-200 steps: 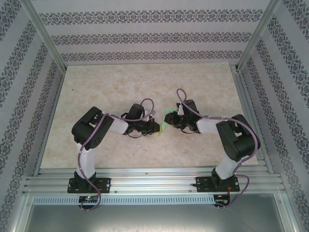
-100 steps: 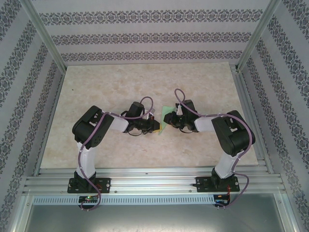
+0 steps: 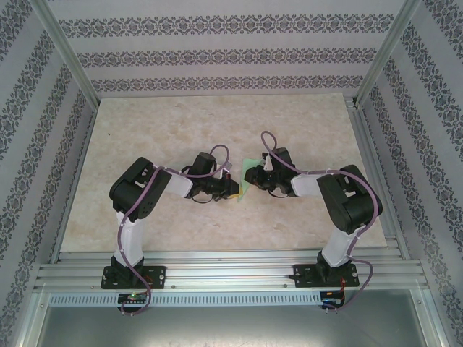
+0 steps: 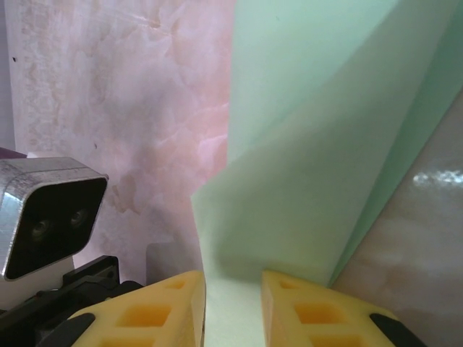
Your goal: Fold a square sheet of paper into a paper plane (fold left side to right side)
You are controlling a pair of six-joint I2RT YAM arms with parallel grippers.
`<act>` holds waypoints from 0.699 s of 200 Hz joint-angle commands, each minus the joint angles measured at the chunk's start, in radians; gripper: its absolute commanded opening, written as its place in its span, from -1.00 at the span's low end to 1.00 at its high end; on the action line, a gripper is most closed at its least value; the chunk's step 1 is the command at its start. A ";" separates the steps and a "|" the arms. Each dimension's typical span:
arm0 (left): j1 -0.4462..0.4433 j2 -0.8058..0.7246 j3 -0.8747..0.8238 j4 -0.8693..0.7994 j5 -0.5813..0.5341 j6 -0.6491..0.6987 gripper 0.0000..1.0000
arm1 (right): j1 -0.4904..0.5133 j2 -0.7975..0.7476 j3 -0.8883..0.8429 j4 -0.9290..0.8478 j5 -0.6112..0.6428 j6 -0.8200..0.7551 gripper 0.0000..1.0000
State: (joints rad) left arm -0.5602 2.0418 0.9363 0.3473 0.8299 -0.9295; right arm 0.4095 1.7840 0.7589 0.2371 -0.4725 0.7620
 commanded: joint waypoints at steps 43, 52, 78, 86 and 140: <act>0.022 0.043 -0.003 -0.027 -0.040 0.017 -1.00 | 0.023 0.078 0.049 -0.013 0.012 0.019 -0.47; 0.023 0.044 -0.002 -0.028 -0.040 0.017 -1.00 | 0.026 0.089 0.054 -0.015 0.013 0.020 -0.47; 0.025 0.037 -0.004 -0.049 -0.048 0.034 -1.00 | 0.028 0.106 0.059 -0.066 0.048 0.029 -0.47; 0.026 0.032 -0.009 -0.051 -0.050 0.038 -1.00 | 0.027 0.107 0.066 -0.108 0.071 0.028 -0.47; 0.031 -0.069 -0.058 -0.092 -0.088 0.088 -0.76 | 0.044 0.127 0.128 -0.329 0.159 -0.004 -0.48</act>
State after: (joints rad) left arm -0.5564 2.0296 0.9264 0.3470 0.8200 -0.9092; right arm 0.4366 1.8488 0.8837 0.0616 -0.4225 0.7834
